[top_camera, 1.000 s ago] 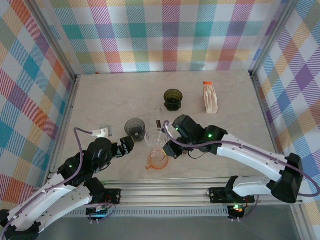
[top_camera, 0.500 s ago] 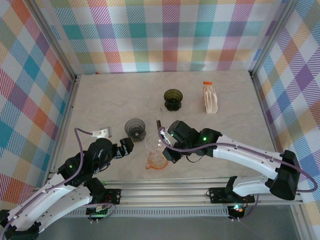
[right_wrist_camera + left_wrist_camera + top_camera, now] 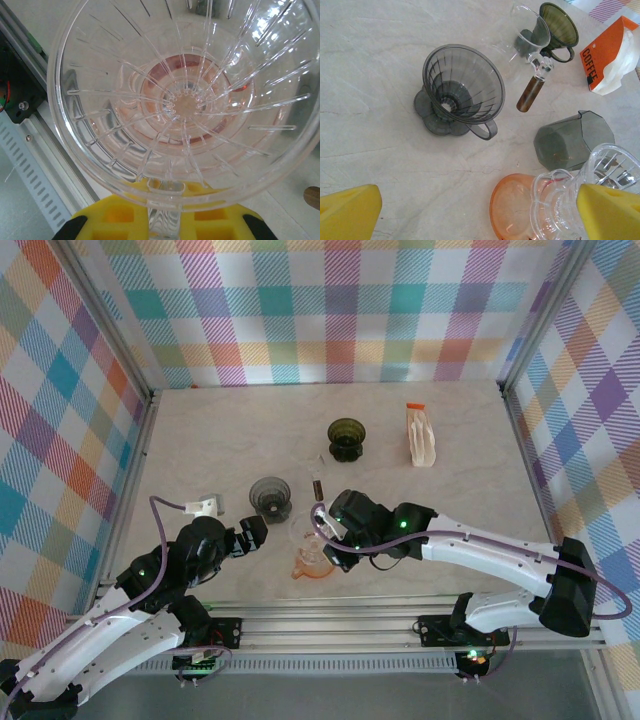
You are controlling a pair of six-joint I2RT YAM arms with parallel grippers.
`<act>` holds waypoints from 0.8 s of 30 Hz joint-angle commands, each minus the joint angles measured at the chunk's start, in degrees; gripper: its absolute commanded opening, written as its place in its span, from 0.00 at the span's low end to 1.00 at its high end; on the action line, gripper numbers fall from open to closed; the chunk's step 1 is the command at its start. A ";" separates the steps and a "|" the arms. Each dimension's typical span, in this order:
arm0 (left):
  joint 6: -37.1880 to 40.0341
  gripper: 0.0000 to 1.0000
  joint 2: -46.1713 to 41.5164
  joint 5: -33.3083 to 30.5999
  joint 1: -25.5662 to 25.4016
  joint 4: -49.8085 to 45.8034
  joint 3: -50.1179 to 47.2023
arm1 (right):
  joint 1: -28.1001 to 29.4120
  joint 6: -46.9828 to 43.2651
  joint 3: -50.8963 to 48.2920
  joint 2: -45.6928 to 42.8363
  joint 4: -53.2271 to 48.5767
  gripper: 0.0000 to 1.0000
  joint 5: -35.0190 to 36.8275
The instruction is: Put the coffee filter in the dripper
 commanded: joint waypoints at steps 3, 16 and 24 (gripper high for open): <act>0.73 1.00 -0.46 -0.35 -0.55 0.55 -1.12 | 1.46 0.87 -1.53 -0.76 -0.12 0.21 0.97; -0.40 1.00 -0.27 0.05 -0.62 0.87 -1.38 | 2.59 2.93 -3.37 -5.79 2.26 0.75 1.73; 0.01 1.00 -0.46 -0.28 -0.54 1.16 -1.34 | 2.00 5.13 -5.13 -14.05 2.14 0.80 16.18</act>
